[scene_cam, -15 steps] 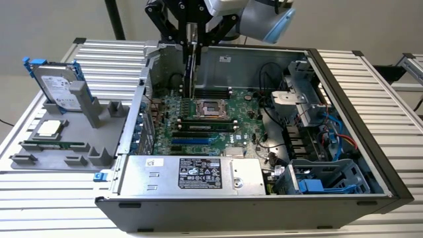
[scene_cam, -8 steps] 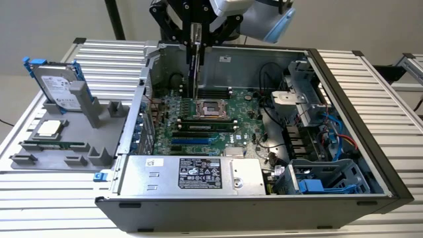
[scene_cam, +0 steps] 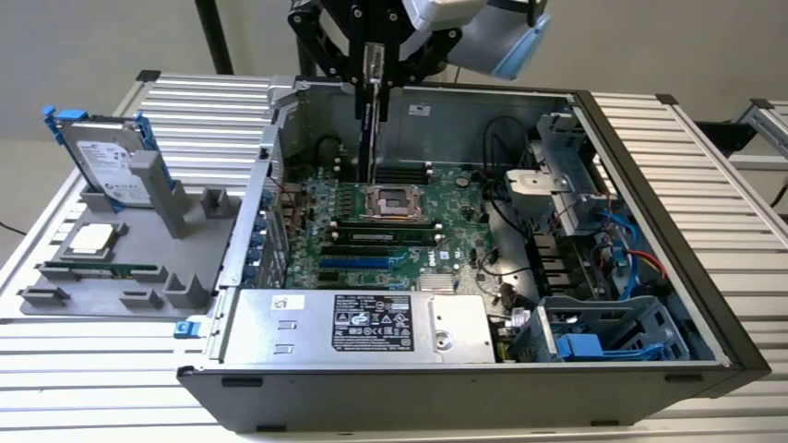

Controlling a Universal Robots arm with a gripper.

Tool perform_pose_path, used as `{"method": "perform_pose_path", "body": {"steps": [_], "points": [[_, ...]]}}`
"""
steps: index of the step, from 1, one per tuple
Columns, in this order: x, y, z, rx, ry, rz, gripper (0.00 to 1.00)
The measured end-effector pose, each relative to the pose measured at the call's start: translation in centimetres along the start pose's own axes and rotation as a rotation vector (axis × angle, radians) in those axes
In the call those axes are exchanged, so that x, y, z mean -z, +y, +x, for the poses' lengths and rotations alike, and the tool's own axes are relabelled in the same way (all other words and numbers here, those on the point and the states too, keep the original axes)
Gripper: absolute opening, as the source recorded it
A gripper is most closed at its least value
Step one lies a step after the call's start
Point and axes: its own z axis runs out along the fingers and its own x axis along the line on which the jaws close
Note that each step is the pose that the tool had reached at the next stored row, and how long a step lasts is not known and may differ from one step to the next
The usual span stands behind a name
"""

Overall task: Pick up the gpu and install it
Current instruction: 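Pick up the gpu and move the gpu toward the slot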

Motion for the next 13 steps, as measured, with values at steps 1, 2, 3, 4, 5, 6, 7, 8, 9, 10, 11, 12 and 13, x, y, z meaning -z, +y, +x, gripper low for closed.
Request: {"method": "perform_pose_path", "body": {"steps": [1,2,3,4,5,6,7,8,9,10,11,12,13], "points": [[0.0,0.0,-0.07,0.0,0.0,0.0,0.0],[0.0,0.01,-0.15,0.0,0.0,0.0,0.0],[0.0,0.02,-0.22,0.0,0.0,-0.0001,0.0],[0.0,0.02,-0.29,0.0,0.0,-0.0001,0.0],[0.0,0.02,-0.35,0.0,0.0,0.0,0.0],[0.0,0.03,-0.41,0.0,0.0,0.0,0.0],[0.0,0.03,-0.45,0.0,0.0,0.0,0.0],[0.0,0.04,-0.49,0.0,0.0001,0.0,0.0],[0.0,0.04,-0.52,0.0,0.0001,-0.0001,0.0],[0.0,0.04,-0.56,0.0,0.0001,0.0,0.0],[0.0,0.04,-0.59,0.0,0.0002,0.0,0.0],[0.0,0.05,-0.62,0.0,0.0003,0.0,0.0],[0.0,0.05,-0.65,0.0,0.0003,0.0,0.0]]}}
